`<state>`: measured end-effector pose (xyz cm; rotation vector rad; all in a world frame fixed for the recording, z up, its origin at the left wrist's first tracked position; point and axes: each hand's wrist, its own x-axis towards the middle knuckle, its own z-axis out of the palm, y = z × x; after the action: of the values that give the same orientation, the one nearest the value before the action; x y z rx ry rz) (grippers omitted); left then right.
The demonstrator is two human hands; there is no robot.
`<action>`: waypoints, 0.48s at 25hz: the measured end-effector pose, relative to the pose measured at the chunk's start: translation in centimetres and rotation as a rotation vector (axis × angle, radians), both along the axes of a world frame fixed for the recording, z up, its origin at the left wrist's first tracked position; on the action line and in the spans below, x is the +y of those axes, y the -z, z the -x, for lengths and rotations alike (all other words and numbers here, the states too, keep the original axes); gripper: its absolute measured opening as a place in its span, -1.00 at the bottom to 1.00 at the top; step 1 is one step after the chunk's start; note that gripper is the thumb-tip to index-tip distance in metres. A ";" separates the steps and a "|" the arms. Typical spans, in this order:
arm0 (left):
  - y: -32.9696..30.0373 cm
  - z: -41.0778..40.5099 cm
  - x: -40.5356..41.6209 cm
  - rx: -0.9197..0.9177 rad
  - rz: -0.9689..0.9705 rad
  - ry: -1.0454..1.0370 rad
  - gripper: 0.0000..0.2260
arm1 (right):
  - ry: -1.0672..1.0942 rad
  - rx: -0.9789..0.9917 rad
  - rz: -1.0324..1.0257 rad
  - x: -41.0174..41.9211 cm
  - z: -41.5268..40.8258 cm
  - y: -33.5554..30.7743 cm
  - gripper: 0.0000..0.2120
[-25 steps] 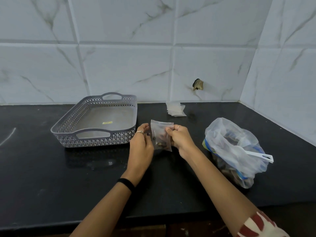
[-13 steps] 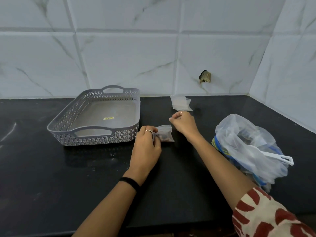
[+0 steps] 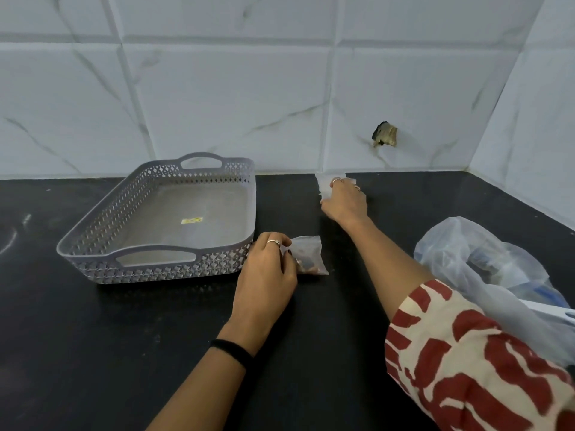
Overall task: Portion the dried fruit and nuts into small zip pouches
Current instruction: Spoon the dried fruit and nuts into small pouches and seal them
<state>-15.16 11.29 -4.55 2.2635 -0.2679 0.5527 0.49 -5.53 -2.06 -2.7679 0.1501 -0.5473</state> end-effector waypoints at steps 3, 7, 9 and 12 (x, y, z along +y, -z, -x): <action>0.2 -0.3 0.0 0.000 -0.012 0.017 -0.83 | 0.019 0.005 0.033 0.3 -1.8 0.2 -0.67; 0.3 -0.4 0.0 -0.018 -0.025 0.020 -0.85 | 0.071 0.055 -0.009 0.8 -3.3 0.3 -0.75; 0.4 -0.4 0.0 -0.035 -0.032 0.019 -0.86 | 0.098 0.027 -0.035 1.2 -3.4 0.6 -0.83; 0.4 -0.4 -0.1 -0.034 -0.039 0.011 -0.86 | 0.115 -0.141 -0.027 1.3 -3.2 0.1 -0.83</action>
<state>-14.75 11.15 -4.97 2.2910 -0.3109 0.5848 3.70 -4.23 -2.21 -2.6951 0.2832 -0.7614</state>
